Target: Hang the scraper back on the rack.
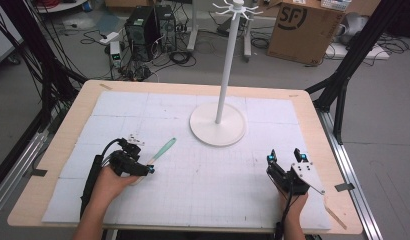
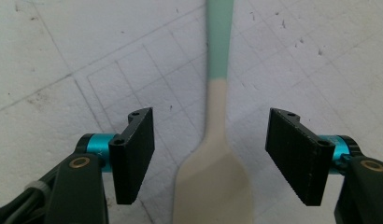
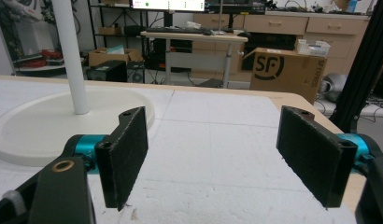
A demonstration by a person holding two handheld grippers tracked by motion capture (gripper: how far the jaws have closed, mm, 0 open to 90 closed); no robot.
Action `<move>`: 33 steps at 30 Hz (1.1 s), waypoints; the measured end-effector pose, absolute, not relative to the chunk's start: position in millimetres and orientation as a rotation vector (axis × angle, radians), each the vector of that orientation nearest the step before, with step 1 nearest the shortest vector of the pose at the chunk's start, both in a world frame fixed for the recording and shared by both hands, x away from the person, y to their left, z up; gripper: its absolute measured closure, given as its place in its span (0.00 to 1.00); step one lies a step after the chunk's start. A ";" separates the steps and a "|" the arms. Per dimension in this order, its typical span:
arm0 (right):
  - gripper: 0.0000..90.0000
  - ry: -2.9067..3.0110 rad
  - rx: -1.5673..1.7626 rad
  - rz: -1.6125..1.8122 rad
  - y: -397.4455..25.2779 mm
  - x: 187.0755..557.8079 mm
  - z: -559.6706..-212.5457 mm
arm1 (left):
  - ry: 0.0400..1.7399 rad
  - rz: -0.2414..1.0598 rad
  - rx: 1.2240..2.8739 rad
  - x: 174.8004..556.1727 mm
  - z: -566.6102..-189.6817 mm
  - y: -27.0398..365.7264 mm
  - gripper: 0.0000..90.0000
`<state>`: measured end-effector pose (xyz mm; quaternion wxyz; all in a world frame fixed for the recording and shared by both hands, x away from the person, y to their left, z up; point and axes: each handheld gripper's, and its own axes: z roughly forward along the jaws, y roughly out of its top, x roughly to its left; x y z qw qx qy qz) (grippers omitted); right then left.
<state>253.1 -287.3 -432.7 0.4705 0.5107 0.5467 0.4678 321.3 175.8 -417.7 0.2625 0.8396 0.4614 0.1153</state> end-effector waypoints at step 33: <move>0.27 1.351 1.243 1.141 -286.2 253.6 -432.7 | 1.372 0.215 2.495 348.4 -405.7 152.3 0.39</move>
